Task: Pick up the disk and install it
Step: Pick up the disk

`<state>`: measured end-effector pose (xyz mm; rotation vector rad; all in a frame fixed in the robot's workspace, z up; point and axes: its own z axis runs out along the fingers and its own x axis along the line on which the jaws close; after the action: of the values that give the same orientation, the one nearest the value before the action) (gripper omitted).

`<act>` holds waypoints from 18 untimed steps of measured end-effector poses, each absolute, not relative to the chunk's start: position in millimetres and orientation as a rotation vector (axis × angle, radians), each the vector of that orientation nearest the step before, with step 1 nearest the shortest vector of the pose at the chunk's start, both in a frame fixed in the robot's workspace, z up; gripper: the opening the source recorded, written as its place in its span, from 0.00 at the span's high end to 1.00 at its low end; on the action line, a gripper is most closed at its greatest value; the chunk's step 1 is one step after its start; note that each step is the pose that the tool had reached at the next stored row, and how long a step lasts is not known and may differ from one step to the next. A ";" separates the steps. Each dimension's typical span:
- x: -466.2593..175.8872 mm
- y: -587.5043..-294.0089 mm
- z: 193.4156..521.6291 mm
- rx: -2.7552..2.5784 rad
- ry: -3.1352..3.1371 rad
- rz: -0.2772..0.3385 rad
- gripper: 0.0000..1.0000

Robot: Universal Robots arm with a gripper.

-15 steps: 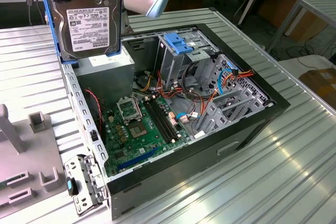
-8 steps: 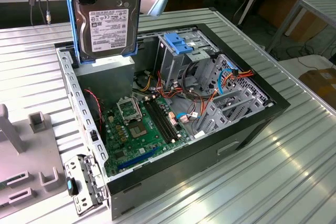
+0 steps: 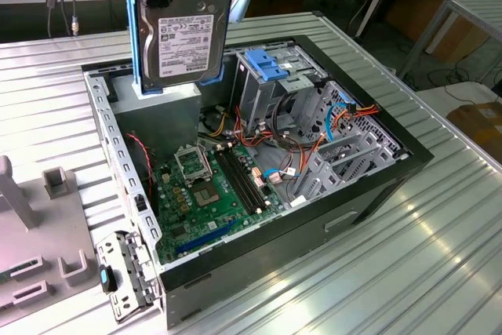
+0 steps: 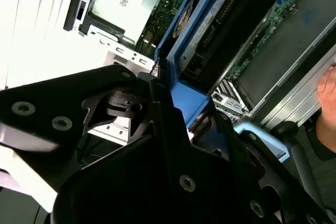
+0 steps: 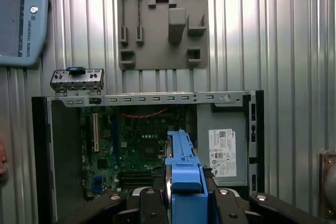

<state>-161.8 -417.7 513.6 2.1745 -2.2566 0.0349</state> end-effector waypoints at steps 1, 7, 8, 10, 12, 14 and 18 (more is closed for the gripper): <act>-159.5 -418.1 513.5 2.174 -2.257 0.035 0.63; -139.0 -421.9 512.8 2.174 -2.257 0.035 0.63; -133.5 -422.9 512.6 2.174 -2.257 0.035 0.63; -123.2 -425.2 512.1 2.174 -2.257 0.035 0.63; -120.7 -425.6 511.9 2.174 -2.257 0.035 0.63; -120.7 -425.6 511.9 2.174 -2.257 0.035 0.63; -120.7 -425.7 511.9 2.174 -2.257 0.035 0.63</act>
<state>-120.7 -425.7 511.9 2.1744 -2.2566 0.0349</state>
